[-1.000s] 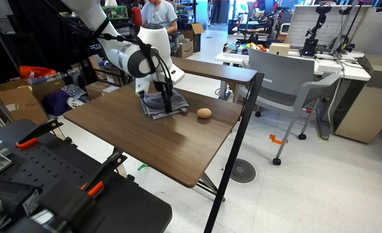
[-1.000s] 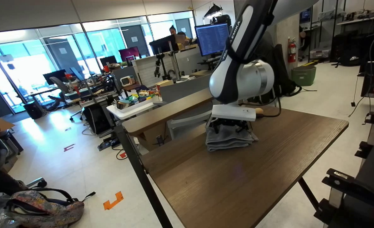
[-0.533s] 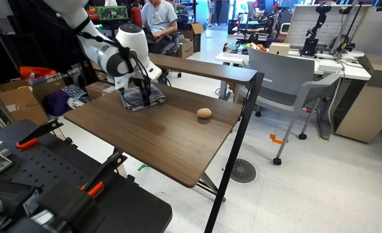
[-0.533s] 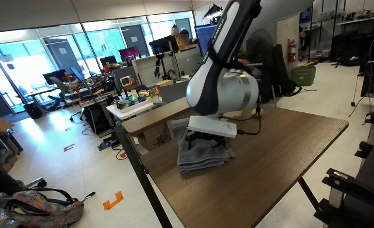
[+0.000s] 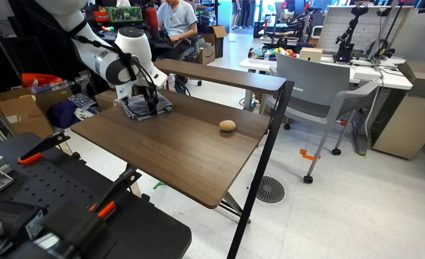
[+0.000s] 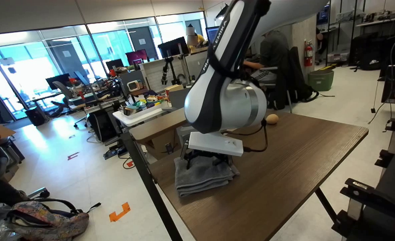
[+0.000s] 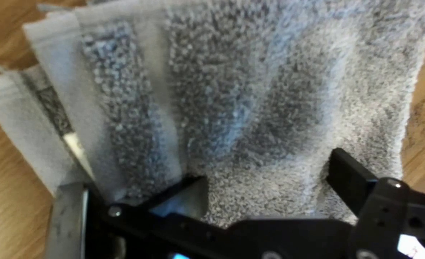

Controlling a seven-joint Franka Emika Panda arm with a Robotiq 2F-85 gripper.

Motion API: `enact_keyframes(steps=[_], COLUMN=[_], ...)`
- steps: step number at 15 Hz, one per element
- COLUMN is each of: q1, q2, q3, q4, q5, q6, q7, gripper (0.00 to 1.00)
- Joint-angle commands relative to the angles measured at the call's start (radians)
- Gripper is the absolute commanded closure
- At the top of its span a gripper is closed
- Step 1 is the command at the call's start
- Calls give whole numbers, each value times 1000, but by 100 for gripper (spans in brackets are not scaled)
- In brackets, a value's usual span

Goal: Move the brown object to the right, the use the gray towel to wipe the table

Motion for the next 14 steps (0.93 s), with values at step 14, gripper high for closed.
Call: enact_keyframes(steps=[14], q1=[-8], q2=[-252], q3=[-80], q4=[-597], q5=[-34], q6=[29], q7=[-241], gripper=[0])
